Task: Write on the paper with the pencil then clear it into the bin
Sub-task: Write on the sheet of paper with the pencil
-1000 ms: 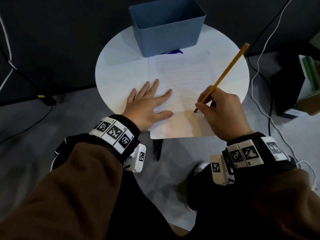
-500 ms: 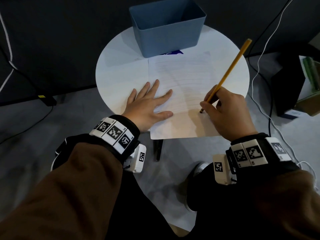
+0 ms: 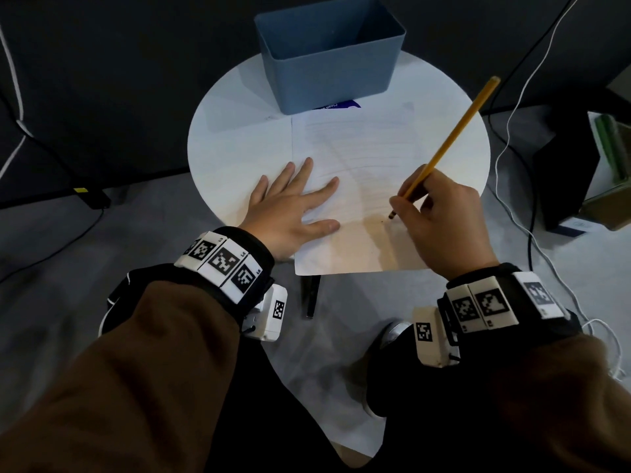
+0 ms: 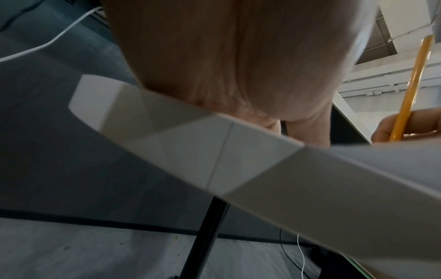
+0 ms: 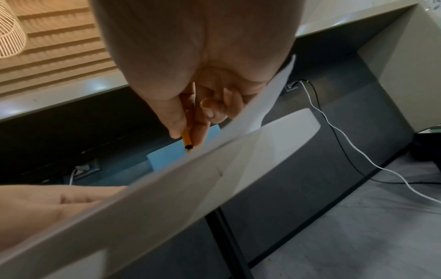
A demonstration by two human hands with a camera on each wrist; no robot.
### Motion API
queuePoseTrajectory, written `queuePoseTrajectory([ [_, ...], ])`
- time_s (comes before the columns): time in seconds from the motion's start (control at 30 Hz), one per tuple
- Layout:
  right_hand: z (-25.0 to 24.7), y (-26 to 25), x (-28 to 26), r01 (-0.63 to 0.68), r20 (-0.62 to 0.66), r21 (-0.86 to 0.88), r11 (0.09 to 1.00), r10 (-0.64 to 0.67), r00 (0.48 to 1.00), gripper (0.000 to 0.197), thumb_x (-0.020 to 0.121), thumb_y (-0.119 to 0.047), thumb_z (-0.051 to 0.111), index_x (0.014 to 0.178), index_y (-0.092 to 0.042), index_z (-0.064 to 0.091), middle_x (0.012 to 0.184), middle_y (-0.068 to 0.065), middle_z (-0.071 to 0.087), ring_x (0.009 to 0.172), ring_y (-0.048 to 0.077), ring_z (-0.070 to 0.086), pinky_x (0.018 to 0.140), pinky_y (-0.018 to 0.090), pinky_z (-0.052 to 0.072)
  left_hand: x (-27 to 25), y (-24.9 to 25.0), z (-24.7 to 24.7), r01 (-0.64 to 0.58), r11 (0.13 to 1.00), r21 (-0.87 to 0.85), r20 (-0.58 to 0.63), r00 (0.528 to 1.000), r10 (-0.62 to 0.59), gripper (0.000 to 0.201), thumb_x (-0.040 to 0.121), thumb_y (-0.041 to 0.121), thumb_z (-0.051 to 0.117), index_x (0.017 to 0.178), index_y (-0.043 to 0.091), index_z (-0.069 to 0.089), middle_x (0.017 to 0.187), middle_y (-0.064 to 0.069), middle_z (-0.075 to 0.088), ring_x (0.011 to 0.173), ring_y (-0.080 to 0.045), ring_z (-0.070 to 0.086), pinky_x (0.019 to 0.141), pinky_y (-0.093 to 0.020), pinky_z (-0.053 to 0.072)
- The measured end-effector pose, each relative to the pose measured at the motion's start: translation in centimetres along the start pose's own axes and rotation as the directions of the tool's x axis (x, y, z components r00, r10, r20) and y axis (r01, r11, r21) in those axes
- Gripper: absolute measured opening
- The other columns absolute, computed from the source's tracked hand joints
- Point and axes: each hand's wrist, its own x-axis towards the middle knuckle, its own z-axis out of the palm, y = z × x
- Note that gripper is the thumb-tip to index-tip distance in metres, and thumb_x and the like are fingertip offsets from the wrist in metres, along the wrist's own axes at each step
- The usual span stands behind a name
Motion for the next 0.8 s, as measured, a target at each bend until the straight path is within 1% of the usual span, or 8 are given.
queuePoseTrajectory([
  [0.13,1.4,-1.3,-0.1,0.042,0.052,0.034,0.999,-0.044,0.998,0.009,0.095,-0.021,0.069,0.091,-0.020,0.061,0.079,-0.013,0.069,0.064,-0.003,0.057,0.061,0.017,0.039,0.1,0.0,-0.1,0.007,1.000,0.005,0.007,1.000,-0.007,0.067,0.093,0.070,0.039,0.151,0.058,0.008,0.164,0.015,-0.019,0.149,-0.006,-0.021,0.121,-0.041,-0.014],
  [0.27,1.1,-0.6,-0.2,0.011,0.054,0.031,0.999,-0.013,0.998,0.009,0.095,-0.018,0.067,0.090,-0.020,0.060,0.079,-0.012,0.069,0.063,-0.004,0.058,0.061,0.016,0.038,0.0,0.1,-0.1,0.001,1.000,-0.009,0.008,1.000,-0.001,0.067,0.094,0.069,0.040,0.151,0.057,0.009,0.164,0.015,-0.018,0.149,-0.006,-0.021,0.121,-0.041,-0.014],
  [0.4,0.7,-0.6,0.0,0.014,0.023,0.038,0.999,-0.014,1.000,0.010,0.095,-0.020,0.068,0.090,-0.021,0.059,0.080,-0.012,0.068,0.061,-0.003,0.056,0.062,0.021,0.041,0.0,0.0,0.0,0.006,1.000,-0.005,0.005,1.000,-0.006,0.067,0.094,0.069,0.040,0.151,0.058,0.009,0.164,0.016,-0.019,0.149,-0.006,-0.021,0.121,-0.041,-0.014],
  [0.5,1.7,-1.4,0.1,0.052,0.085,0.010,0.999,-0.053,0.995,0.009,0.096,-0.023,0.067,0.091,-0.023,0.059,0.079,-0.013,0.069,0.063,-0.002,0.056,0.063,0.023,0.042,0.1,0.0,0.0,0.010,1.000,0.009,0.014,1.000,-0.010,0.067,0.093,0.071,0.038,0.151,0.059,0.007,0.163,0.016,-0.020,0.149,-0.007,-0.021,0.121,-0.041,-0.014],
  [0.57,1.9,-1.2,0.1,0.049,0.103,-0.021,0.999,-0.046,0.994,0.010,0.097,-0.025,0.066,0.091,-0.024,0.057,0.080,-0.013,0.069,0.062,0.000,0.055,0.064,0.028,0.044,0.2,0.0,0.0,0.010,1.000,0.014,0.017,1.000,-0.010,0.067,0.093,0.072,0.038,0.151,0.059,0.006,0.163,0.016,-0.020,0.149,-0.007,-0.022,0.121,-0.042,-0.014],
  [0.67,1.4,-0.5,0.1,0.018,0.070,-0.046,0.999,-0.015,0.997,0.012,0.097,-0.026,0.065,0.090,-0.024,0.055,0.080,-0.012,0.069,0.058,0.001,0.051,0.064,0.034,0.049,0.1,-0.1,0.0,0.014,1.000,0.006,0.014,1.000,-0.014,0.068,0.093,0.071,0.039,0.151,0.058,0.007,0.164,0.016,-0.020,0.149,-0.007,-0.022,0.121,-0.041,-0.014],
  [0.73,1.1,-0.3,0.1,0.012,0.046,-0.020,1.000,-0.011,0.999,0.012,0.096,-0.025,0.067,0.090,-0.024,0.056,0.078,-0.013,0.068,0.056,0.002,0.051,0.063,0.032,0.047,0.1,-0.1,0.0,0.009,1.000,0.002,0.011,1.000,-0.009,0.068,0.093,0.071,0.039,0.151,0.058,0.008,0.164,0.016,-0.019,0.149,-0.007,-0.021,0.121,-0.041,-0.014],
  [0.8,1.2,-0.6,0.0,0.028,0.025,0.026,0.999,-0.028,0.999,0.014,0.095,-0.023,0.069,0.088,-0.023,0.057,0.076,-0.014,0.068,0.058,-0.001,0.055,0.062,0.025,0.042,0.1,0.0,-0.1,0.006,1.000,0.001,0.007,1.000,-0.006,0.068,0.093,0.071,0.039,0.151,0.058,0.008,0.164,0.015,-0.019,0.149,-0.007,-0.021,0.121,-0.041,-0.014],
])
